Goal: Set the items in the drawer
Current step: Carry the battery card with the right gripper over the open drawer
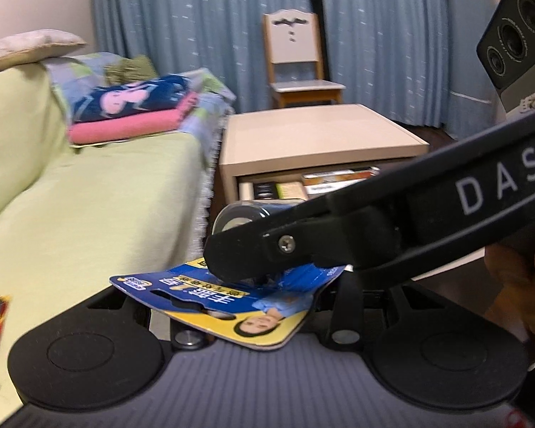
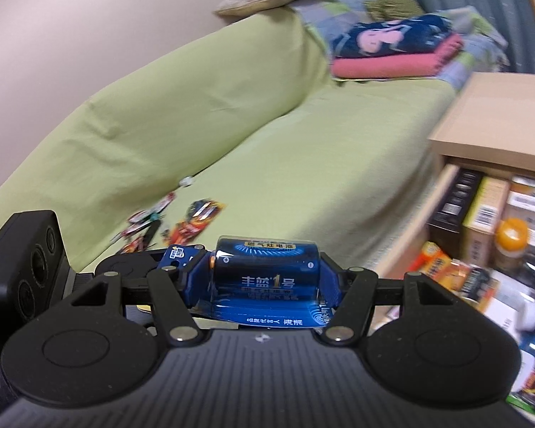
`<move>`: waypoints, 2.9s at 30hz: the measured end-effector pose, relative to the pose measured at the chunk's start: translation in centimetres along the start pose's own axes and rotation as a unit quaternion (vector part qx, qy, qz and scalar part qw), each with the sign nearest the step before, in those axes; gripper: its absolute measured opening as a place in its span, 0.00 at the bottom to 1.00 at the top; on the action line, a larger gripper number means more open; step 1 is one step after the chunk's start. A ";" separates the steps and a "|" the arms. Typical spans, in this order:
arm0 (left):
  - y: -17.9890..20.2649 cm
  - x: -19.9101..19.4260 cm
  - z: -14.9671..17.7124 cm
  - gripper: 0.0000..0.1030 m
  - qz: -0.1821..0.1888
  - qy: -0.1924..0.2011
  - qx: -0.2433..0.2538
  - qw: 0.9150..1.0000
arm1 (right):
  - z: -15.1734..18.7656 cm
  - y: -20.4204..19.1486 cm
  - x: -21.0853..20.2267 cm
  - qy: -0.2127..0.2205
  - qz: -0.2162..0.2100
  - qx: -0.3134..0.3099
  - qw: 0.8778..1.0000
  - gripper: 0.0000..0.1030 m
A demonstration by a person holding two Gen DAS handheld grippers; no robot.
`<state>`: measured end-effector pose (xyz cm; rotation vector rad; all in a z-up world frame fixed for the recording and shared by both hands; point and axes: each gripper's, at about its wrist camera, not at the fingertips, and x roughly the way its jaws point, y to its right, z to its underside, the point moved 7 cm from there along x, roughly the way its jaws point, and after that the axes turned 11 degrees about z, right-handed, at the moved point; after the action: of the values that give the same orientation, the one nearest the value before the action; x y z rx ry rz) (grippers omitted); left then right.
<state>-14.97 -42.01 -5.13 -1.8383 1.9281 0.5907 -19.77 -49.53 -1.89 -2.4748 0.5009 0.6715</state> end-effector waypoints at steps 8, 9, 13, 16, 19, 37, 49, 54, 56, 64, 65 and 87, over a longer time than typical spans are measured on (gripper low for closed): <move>2.3 4.5 -0.2 0.45 0.051 -0.028 0.017 0.998 | 0.6 5.2 -0.2 -0.006 0.040 0.049 0.998 0.58; 2.4 5.0 -0.2 0.45 0.055 -0.030 0.019 0.998 | 0.7 5.7 -0.2 -0.007 0.044 0.054 0.998 0.58; 3.0 6.4 -0.4 0.45 0.071 -0.040 0.025 0.996 | 0.8 7.1 -0.3 -0.003 0.059 0.072 0.996 0.58; 3.6 7.4 -0.6 0.45 0.084 -0.045 0.034 0.995 | 0.9 8.2 -0.6 0.002 0.072 0.085 0.994 0.58; 4.2 8.4 -0.9 0.45 0.096 -0.049 0.044 0.993 | 1.0 9.2 -0.9 0.009 0.086 0.097 0.992 0.58; 6.0 11.5 -0.7 0.45 0.130 -0.070 0.056 0.987 | 1.9 12.3 -0.8 0.007 0.126 0.135 0.983 0.58; 5.8 11.1 -0.2 0.45 0.127 -0.078 0.053 0.988 | 2.0 12.1 -0.2 -0.003 0.130 0.131 0.983 0.58; 5.5 10.9 -0.1 0.45 0.122 -0.080 0.052 0.988 | 2.0 11.6 0.0 -0.005 0.129 0.126 0.984 0.58; 5.4 10.8 -0.1 0.45 0.119 -0.079 0.052 0.988 | 1.9 11.5 0.1 -0.005 0.130 0.124 0.984 0.58; 4.9 10.4 0.0 0.45 0.108 -0.078 0.051 0.990 | 1.9 12.0 0.3 -0.008 0.146 0.122 0.982 0.58; 4.8 10.4 0.0 0.45 0.107 -0.078 0.051 0.990 | 1.9 12.0 0.4 -0.008 0.147 0.122 0.982 0.58; -0.9 8.6 0.9 0.45 0.033 -0.076 0.021 0.996 | 2.5 14.8 3.2 -0.058 0.220 0.113 0.967 0.58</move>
<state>-14.50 -48.63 -10.72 -1.6602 1.8926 0.6856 -25.01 -60.58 -11.22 -2.1102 1.0375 0.8704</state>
